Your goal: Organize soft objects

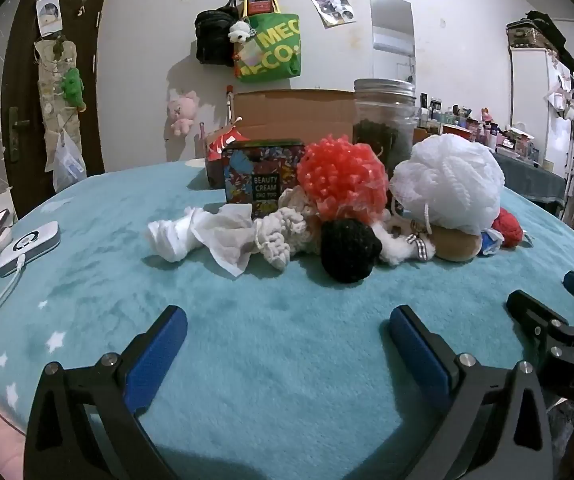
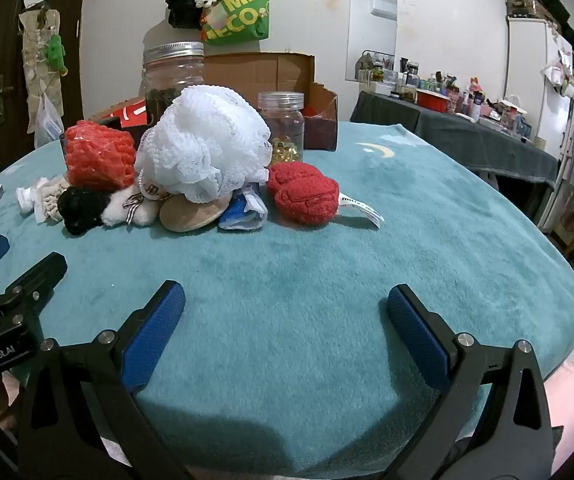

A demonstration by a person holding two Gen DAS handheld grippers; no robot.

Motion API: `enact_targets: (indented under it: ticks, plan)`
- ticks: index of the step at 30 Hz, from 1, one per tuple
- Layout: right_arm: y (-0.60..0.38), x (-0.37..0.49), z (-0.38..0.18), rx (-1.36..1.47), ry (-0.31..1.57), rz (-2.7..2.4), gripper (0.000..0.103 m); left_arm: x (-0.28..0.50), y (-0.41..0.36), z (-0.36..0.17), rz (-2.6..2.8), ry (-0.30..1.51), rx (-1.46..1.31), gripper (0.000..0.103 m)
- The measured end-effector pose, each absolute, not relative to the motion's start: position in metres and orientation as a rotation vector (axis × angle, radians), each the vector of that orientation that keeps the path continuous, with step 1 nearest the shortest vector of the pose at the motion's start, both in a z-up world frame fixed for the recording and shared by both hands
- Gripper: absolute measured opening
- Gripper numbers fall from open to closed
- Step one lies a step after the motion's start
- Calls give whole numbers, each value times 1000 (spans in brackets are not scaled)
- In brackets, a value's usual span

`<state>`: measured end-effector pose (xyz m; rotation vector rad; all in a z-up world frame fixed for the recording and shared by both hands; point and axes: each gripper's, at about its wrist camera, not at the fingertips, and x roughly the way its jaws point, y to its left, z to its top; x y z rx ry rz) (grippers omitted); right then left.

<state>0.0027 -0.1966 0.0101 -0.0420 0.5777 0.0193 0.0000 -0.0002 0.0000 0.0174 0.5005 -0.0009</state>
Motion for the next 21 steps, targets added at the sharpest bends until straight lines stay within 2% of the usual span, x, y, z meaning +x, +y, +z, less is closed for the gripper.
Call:
enact_targets:
  ticks: [21]
  plan:
    - [-197, 3, 10, -38, 576, 20, 103, 0, 0, 0, -2, 503, 14, 103]
